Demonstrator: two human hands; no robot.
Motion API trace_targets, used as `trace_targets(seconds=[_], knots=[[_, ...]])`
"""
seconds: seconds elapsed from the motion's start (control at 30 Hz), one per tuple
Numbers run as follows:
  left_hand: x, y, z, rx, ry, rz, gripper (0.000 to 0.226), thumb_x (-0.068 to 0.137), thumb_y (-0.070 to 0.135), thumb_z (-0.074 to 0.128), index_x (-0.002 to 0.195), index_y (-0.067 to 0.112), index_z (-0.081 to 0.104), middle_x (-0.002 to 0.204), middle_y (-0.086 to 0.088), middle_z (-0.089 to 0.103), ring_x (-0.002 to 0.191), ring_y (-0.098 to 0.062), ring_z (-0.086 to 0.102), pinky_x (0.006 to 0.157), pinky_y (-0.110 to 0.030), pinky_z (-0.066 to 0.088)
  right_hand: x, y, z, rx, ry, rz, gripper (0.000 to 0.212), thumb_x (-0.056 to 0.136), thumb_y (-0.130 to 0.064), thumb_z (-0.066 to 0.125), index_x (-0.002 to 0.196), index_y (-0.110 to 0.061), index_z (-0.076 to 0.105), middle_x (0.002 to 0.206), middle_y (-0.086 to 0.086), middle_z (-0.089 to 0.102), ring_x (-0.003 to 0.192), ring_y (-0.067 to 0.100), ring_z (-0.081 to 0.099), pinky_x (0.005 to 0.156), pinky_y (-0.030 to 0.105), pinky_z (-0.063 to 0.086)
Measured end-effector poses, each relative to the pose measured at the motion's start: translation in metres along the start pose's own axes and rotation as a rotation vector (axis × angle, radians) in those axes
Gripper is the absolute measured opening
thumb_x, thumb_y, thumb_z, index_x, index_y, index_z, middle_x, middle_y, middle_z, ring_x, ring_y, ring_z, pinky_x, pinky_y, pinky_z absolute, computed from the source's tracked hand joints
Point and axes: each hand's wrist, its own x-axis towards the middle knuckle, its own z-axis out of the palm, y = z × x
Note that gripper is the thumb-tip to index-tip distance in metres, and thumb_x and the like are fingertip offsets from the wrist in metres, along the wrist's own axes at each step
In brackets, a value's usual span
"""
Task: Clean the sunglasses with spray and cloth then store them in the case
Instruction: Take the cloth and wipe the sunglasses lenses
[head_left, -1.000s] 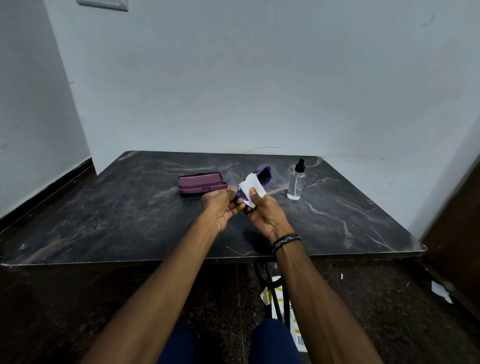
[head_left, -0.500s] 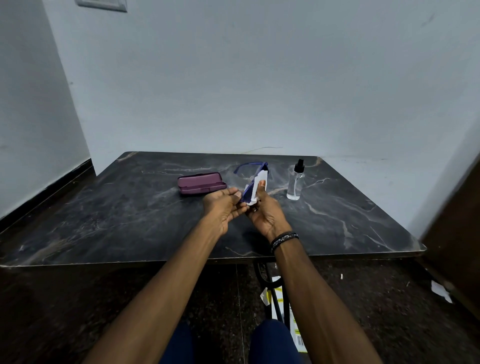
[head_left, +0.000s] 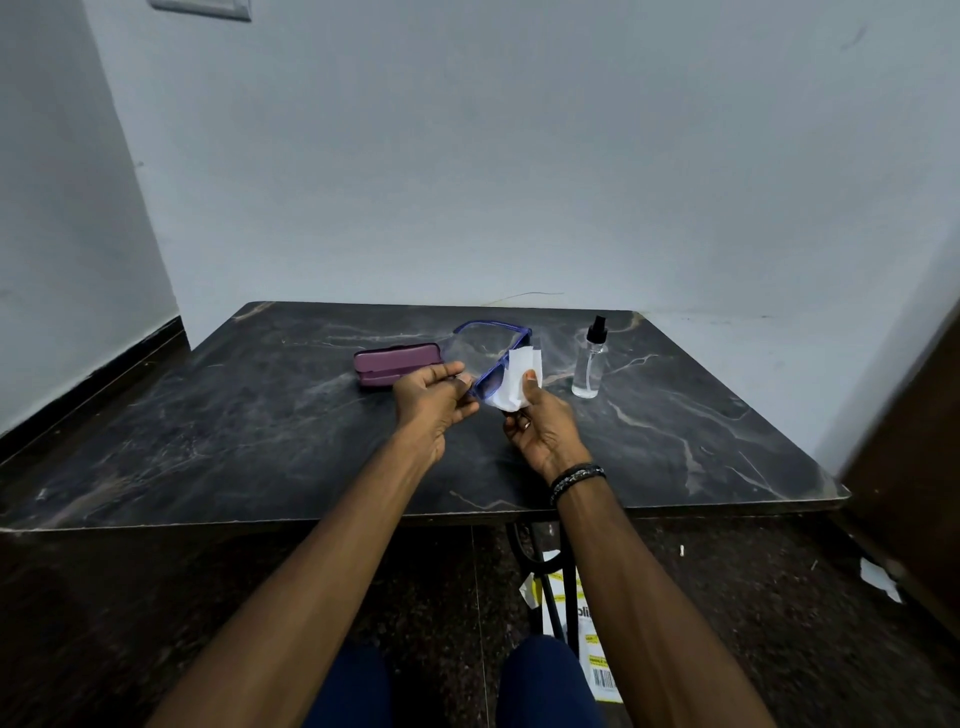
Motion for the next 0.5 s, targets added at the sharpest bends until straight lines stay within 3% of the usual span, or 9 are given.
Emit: trace_targets(seconds=[0.13,0.37,0.5], knots=[[0.002,0.000,-0.003,-0.022,0.003,-0.029,0.015,0.087,-0.001,0.064,0.102,0.001,0.065,0.084,-0.011,0.067,0.069,-0.019,0.064,0.069,-0.034,0.060,0.001,-0.003,0.000,0.004,0.029,0.010,0.021,0.094,-0.029,0.062,0.087,-0.010,0.060,0.074,0.006,0.056,0.050,0.011,0.042,0.040,0.019,0.041],[0.009,0.016,-0.024,-0.145,0.071,0.003,0.009,0.087,0.000,0.064,0.086,0.009,0.064,0.073,-0.007,0.066,0.063,-0.016,0.063,0.066,-0.032,0.060,0.009,-0.014,0.002,-0.038,0.059,-0.061,0.019,0.093,-0.021,0.063,0.079,-0.013,0.053,0.068,0.003,0.054,0.033,0.004,0.043,0.035,0.013,0.028],[0.018,0.023,-0.037,-0.223,0.100,0.033,0.011,0.085,-0.001,0.066,0.086,0.010,0.066,0.076,-0.008,0.067,0.062,-0.016,0.063,0.071,-0.034,0.060,0.013,-0.020,0.013,-0.060,0.039,-0.074,0.018,0.093,-0.019,0.064,0.080,-0.012,0.054,0.072,0.005,0.057,0.049,0.013,0.047,0.034,0.015,0.028]])
